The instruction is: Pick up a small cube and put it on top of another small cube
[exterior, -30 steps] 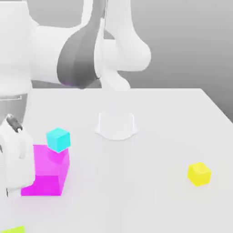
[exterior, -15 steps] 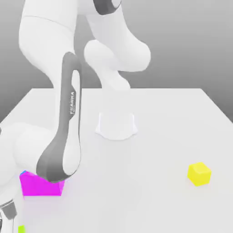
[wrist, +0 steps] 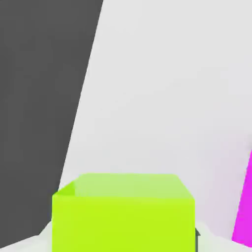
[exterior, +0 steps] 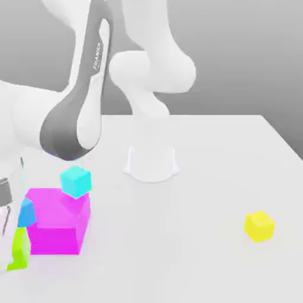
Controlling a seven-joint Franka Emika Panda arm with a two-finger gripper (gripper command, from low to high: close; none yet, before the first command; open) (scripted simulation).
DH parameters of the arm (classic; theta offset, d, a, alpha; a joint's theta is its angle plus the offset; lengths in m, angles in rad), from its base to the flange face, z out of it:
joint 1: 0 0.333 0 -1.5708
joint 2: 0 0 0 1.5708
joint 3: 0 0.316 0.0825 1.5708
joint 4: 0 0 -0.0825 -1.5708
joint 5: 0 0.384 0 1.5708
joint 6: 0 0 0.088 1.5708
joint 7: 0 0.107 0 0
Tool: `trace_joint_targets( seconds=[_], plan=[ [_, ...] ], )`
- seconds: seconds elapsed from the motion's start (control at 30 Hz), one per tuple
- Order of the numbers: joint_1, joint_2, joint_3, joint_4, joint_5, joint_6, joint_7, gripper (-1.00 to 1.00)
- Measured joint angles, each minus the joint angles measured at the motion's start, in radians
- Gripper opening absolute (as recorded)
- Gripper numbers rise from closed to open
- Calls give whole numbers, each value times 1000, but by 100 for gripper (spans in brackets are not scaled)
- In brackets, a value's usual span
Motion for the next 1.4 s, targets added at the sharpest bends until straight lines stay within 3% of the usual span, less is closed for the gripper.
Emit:
trace_joint_targets(
  seconds=[0.37, 0.73, 0.97, 1.0, 1.23, 1.4],
  plan=[
    [-75, -400, -28, -302, -96, -97, 187, -100],
    [-192, -802, -27, -606, -116, -189, 319, -100],
    [-209, -668, -43, -703, -127, 43, 333, -100],
    [-210, -648, -44, -710, -128, 70, 332, 100],
    [-209, -649, -45, -709, -129, 66, 333, 100],
    [-210, -795, -32, -664, -119, -124, 333, 100]
  ],
)
